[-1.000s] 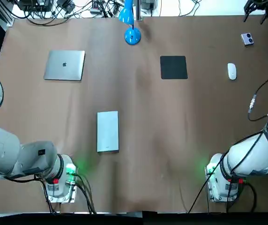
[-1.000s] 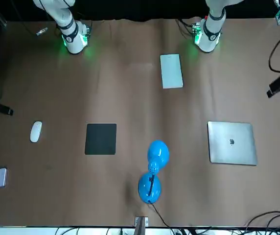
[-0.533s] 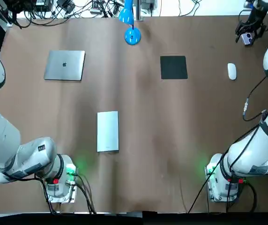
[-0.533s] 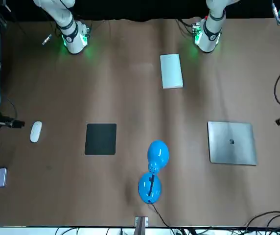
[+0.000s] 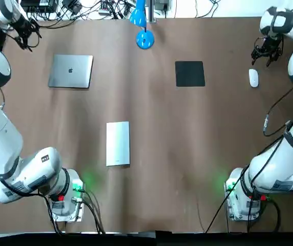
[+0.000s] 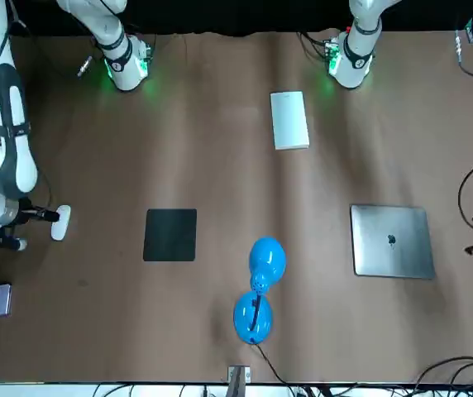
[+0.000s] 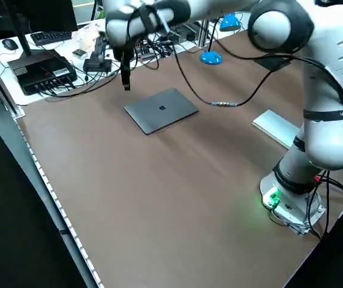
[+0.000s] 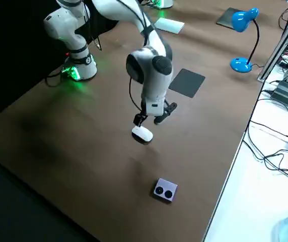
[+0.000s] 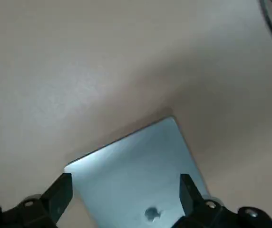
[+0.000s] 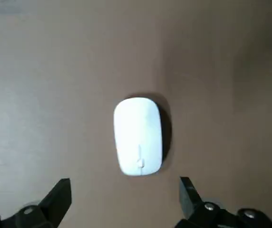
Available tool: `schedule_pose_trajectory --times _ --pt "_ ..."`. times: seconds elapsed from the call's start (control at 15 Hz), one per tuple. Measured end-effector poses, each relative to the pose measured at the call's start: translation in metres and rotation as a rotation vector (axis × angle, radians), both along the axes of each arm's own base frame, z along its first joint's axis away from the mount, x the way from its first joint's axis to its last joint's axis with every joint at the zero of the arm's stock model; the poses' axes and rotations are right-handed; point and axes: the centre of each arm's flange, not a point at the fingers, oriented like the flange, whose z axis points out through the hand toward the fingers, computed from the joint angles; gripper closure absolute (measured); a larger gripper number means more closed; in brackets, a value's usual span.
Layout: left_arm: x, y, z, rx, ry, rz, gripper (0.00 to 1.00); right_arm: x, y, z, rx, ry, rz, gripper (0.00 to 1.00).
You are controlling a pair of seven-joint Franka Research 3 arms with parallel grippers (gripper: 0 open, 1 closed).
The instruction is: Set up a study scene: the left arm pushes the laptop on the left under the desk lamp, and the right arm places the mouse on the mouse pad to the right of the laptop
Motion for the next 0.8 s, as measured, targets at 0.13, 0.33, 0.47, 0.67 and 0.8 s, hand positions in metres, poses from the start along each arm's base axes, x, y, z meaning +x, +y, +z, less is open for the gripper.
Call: schedule_pose_trajectory --times 0.13,0.33,0.47,0.67,0.8 --pt "0.003 0.008 -0.038 -0.004 0.011 0.104 0.0 -0.014 -0.011 -0.019 -0.006 -0.022 0.01 0.0" --pt "0.002 0.024 -0.101 0.005 0.033 0.228 0.0 -0.031 -0.019 -0.041 -0.013 -0.038 0.003 0.0" --pt "0.0 0.031 -0.142 0.009 0.031 0.35 0.0 -0.038 -0.018 -0.05 -0.018 -0.048 0.003 0.0" --pt "0.001 0.023 -0.175 0.005 0.046 0.458 0.0 -0.043 -0.017 -0.059 -0.023 -0.064 0.02 0.0" --pt "0.005 0.016 -0.174 0.013 0.048 0.503 0.0 -0.041 -0.018 -0.064 -0.03 -0.094 0.016 0.0"
